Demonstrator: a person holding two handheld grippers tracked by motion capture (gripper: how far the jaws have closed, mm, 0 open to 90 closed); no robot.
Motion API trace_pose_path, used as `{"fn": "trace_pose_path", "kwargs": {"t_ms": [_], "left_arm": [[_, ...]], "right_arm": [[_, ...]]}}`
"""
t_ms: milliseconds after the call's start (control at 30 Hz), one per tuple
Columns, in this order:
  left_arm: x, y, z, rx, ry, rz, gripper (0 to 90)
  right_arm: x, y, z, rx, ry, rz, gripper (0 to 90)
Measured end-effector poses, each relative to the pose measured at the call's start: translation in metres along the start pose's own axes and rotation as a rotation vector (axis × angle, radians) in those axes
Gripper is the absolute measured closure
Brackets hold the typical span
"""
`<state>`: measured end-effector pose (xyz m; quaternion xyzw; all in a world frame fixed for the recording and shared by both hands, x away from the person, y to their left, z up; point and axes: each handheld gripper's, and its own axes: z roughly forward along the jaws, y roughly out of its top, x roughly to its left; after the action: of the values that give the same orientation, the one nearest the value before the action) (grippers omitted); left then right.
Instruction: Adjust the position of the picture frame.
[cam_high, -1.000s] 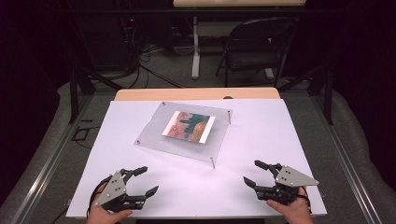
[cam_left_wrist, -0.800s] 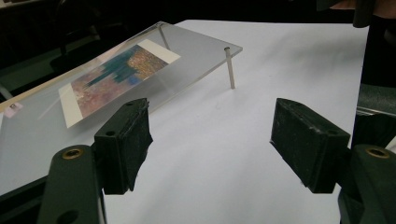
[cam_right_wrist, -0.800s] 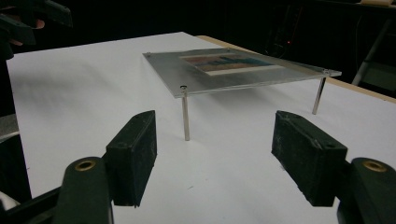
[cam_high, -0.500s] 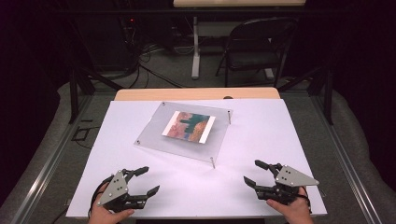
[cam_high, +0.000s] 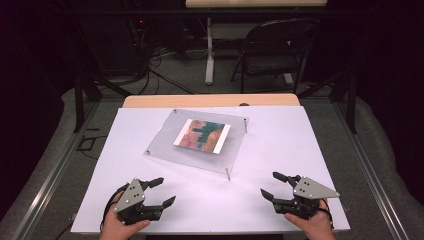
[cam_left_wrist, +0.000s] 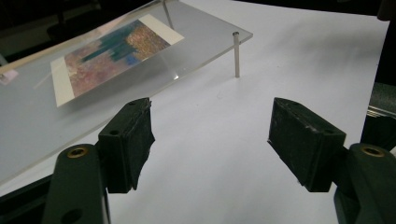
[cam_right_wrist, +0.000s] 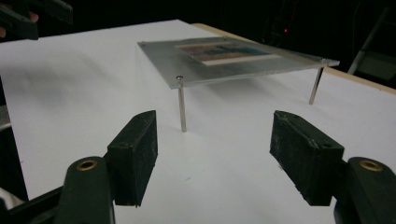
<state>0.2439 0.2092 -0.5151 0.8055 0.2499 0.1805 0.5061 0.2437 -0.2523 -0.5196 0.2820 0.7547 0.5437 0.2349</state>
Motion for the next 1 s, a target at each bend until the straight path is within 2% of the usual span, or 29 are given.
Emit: {"fn": "trace_pose_path", "kwargs": {"t_ms": [67, 167, 233, 267, 400, 500, 567, 667, 833, 1000], "left_arm": [[0.000, 0.003, 0.003, 0.034, -0.004, -0.019, 32.6], [0.000, 0.008, 0.009, 0.051, -0.020, -0.052, 34.2], [0.000, 0.011, 0.012, 0.059, -0.020, -0.072, 34.4], [0.000, 0.012, 0.014, 0.067, -0.022, -0.079, 34.4], [0.000, 0.018, 0.025, 0.104, -0.018, -0.124, 34.3], [0.001, 0.021, 0.035, 0.137, -0.010, -0.159, 34.4], [0.002, 0.022, 0.040, 0.153, 0.012, -0.175, 37.0], [0.005, 0.024, 0.048, 0.188, 0.035, -0.213, 39.3], [0.007, 0.026, 0.060, 0.229, 0.038, -0.261, 45.0], [0.006, 0.029, 0.071, 0.248, 0.042, -0.282, 45.4]], "right_arm": [[0.000, 0.001, 0.000, 0.025, 0.000, 0.005, 33.2], [0.000, 0.003, 0.001, 0.064, -0.012, 0.027, 36.5], [-0.002, 0.004, 0.002, 0.103, -0.027, 0.066, 37.9], [-0.002, 0.004, 0.002, 0.103, -0.027, 0.066, 37.9], [-0.006, 0.003, 0.002, 0.146, -0.046, 0.107, 39.0], [-0.008, 0.002, 0.001, 0.158, -0.057, 0.116, 39.1], [-0.009, 0.002, 0.001, 0.185, -0.073, 0.122, 38.9], [-0.010, 0.002, 0.001, 0.194, -0.079, 0.128, 38.8], [-0.010, 0.002, 0.000, 0.199, -0.082, 0.123, 39.1], [-0.009, 0.002, 0.000, 0.203, -0.086, 0.128, 41.4]]}}
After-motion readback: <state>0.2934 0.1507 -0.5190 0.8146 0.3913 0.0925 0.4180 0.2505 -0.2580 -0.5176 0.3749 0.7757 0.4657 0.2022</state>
